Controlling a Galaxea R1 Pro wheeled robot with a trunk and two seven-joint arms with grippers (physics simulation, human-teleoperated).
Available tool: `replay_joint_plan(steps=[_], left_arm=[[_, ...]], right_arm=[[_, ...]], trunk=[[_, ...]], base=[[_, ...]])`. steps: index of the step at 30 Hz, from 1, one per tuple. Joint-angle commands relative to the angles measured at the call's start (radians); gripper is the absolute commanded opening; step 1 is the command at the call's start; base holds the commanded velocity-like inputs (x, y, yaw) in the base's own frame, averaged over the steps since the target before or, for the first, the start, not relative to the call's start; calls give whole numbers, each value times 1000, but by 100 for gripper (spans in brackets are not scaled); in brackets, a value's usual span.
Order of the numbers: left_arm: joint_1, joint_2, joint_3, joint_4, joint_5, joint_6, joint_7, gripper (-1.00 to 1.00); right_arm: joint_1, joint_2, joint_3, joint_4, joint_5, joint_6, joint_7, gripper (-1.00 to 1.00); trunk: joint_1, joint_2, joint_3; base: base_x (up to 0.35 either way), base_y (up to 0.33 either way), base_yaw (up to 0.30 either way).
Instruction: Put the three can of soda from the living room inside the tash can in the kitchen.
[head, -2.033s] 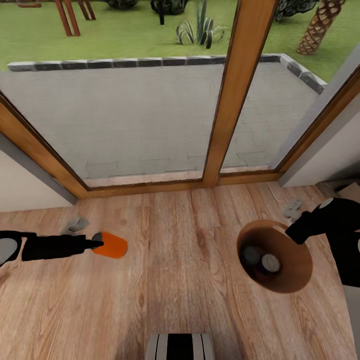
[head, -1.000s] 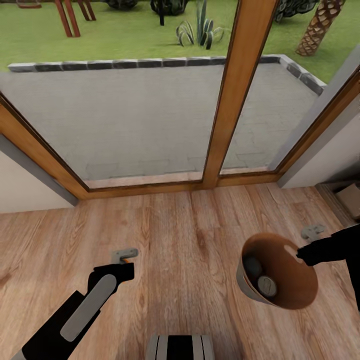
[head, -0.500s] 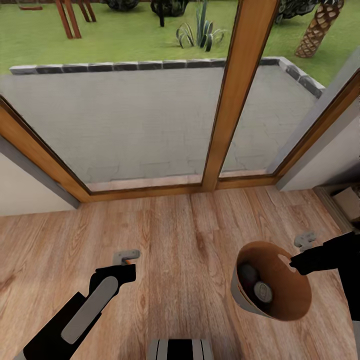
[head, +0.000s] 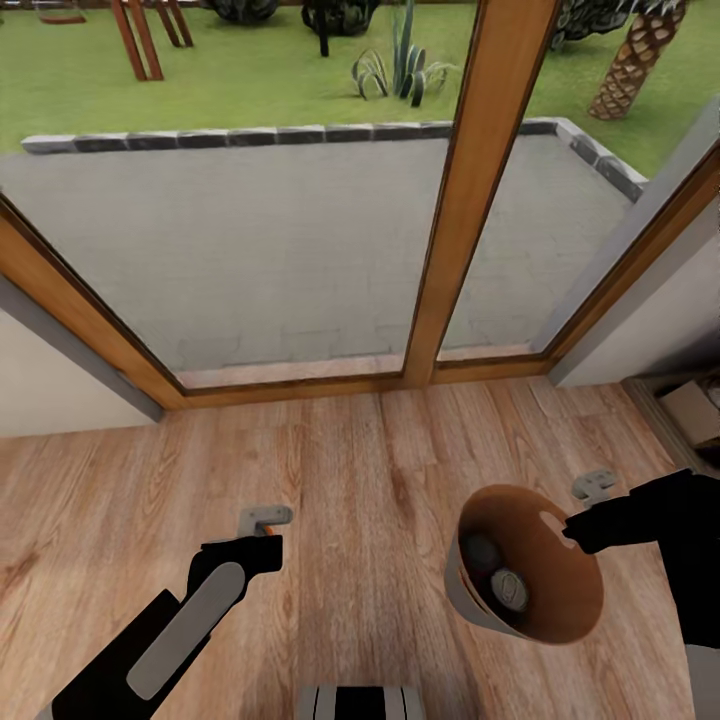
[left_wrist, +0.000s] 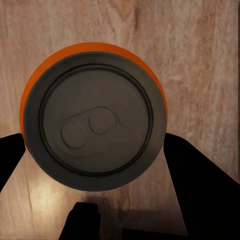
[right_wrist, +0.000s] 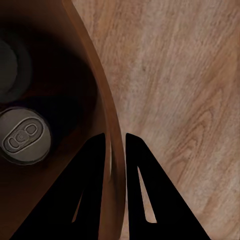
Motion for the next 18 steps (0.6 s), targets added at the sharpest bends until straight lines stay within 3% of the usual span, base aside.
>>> replay_joint_plan(steps=[1,2,3,5,10,16,18], left_arm=[[0,0,1,1,1,1,-2,-100],[0,0,1,3,2,0,-4,-100],[0,0,2,5,4,-2,-6,-100],[0,0,2,7,4,-4,-7,-100],[0,0,2,32,5,-5,-9,-100],[-1,0,2,124,-1,6,-122,-100],[-1,3,2,124,0,52,-132,-100]], right_arm=[[0,3,-1,0,-4,4,5,-100],[0,11,-3,-1,-4,5,5,-100],[1,36,-29,-4,-3,5,5,-100],[2,48,-54,-5,1,3,5,-100],[16,57,-82,0,-1,0,5,-100],[23,59,-86,-5,-4,-9,5,-100],[24,59,-82,-8,-3,-12,5,-100]], trunk=[[-4,7,3],[-8,14,6],[-12,21,10],[-19,35,16],[-38,70,31],[-61,112,50],[-69,126,57]], base=[[0,0,0],[0,0,0],[0,0,0],[0,0,0],[0,0,0],[0,0,0],[0,0,0]])
